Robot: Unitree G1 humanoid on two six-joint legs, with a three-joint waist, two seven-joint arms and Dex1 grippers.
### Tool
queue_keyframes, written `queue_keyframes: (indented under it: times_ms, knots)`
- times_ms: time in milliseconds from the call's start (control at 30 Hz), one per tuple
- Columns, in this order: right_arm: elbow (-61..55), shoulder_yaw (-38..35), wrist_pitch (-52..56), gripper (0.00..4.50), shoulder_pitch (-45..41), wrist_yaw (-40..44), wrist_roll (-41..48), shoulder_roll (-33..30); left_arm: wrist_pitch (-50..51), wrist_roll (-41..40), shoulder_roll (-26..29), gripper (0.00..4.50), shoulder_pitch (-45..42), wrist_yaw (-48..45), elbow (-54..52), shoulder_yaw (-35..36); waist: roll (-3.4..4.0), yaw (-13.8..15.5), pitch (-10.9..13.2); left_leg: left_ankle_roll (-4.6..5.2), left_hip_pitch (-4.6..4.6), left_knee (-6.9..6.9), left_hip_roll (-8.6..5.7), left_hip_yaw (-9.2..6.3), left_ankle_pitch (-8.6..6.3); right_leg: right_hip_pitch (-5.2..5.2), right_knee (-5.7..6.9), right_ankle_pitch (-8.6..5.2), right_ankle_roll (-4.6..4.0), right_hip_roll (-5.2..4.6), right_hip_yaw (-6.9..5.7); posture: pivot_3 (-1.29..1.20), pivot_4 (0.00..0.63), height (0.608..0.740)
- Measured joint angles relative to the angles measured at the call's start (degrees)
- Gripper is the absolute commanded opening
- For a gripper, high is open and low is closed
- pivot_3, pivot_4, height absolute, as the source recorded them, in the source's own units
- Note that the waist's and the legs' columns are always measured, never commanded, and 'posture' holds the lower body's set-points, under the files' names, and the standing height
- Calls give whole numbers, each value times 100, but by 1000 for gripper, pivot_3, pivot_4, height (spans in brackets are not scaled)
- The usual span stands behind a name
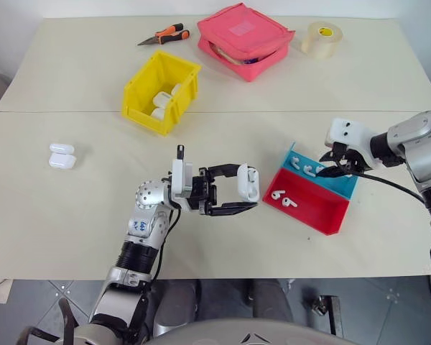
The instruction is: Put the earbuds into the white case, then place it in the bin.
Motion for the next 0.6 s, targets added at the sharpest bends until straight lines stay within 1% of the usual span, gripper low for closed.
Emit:
queue_keyframes:
  times_ms: [267,300,367,600]
  knots:
    - [-1,-41,7,1194,0,12,-95,32,-1,0,4,2796,-6,12,0,17,0,13,0,0,0,3,0,-1,0,1,1,0,0,0,0,0,150,740]
    - [-3,-43,13,817,1,34,-97,33,-1,0,4,2796,-6,14,0,20,0,14,0,0,0,3,0,-1,0,1,1,0,0,0,0,0,150,740]
    - [-33,-56,24,400,23,87,-101,36,0,0,5,2796,-8,15,0,22,0,14,0,0,0,3,0,-1,0,2,1,0,0,0,0,0,150,740]
    - [-155,-136,99,400,114,53,-114,39,2,0,18,2796,-10,15,-1,23,-1,15,-1,0,0,5,0,-1,0,2,1,0,0,0,0,0,150,740]
